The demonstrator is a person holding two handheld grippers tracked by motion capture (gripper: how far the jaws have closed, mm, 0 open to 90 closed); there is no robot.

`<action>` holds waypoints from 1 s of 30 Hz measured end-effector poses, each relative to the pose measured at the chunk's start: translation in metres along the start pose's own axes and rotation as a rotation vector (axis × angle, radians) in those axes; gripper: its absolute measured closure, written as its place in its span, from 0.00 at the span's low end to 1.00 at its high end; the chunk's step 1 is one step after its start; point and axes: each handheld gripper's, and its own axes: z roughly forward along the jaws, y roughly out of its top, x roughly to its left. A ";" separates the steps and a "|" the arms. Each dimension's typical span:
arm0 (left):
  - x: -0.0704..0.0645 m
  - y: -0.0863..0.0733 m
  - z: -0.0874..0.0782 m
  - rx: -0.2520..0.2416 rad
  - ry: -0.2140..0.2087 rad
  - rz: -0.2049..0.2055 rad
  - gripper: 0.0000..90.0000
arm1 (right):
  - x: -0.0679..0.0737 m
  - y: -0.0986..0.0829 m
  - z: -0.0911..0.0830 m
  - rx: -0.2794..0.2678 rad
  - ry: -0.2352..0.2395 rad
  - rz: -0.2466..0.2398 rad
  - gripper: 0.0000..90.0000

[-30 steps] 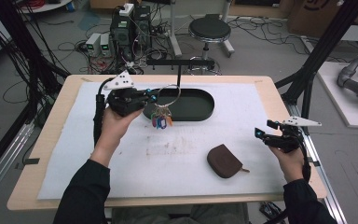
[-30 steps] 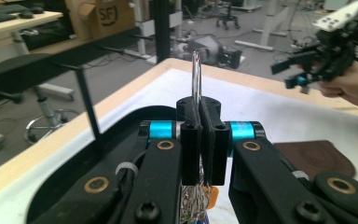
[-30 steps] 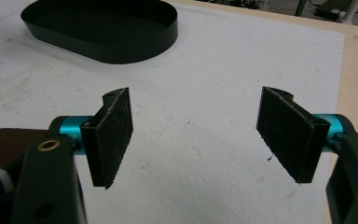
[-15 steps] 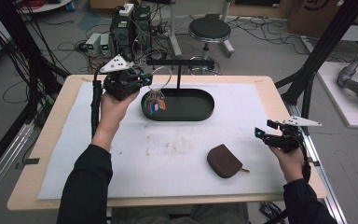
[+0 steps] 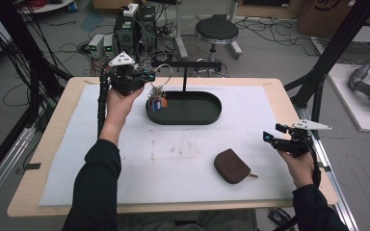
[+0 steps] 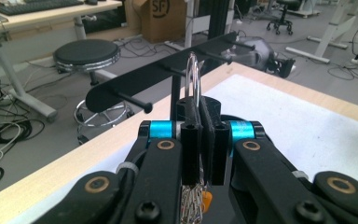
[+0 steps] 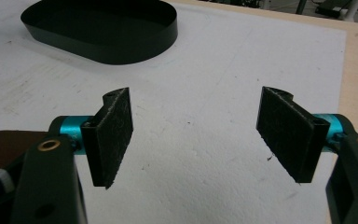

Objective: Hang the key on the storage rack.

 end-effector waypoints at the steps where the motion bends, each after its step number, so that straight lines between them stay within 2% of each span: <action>1: 0.002 -0.001 0.002 0.003 0.005 -0.006 0.97 | 0.000 0.000 0.000 0.000 0.000 0.000 0.30; 10: 0.015 -0.012 0.015 0.040 0.048 -0.064 0.97 | -0.001 0.000 0.001 0.006 0.004 -0.005 0.30; 15: 0.018 -0.014 0.017 0.039 0.054 -0.072 0.97 | 0.000 0.000 0.001 0.007 0.006 -0.008 0.30; 22: 0.024 -0.018 0.020 0.067 0.070 -0.088 0.97 | 0.000 -0.001 0.002 0.011 0.008 -0.010 0.30; 30: 0.026 -0.020 0.021 0.063 0.073 -0.095 0.96 | -0.001 -0.001 0.002 0.011 0.008 -0.010 0.30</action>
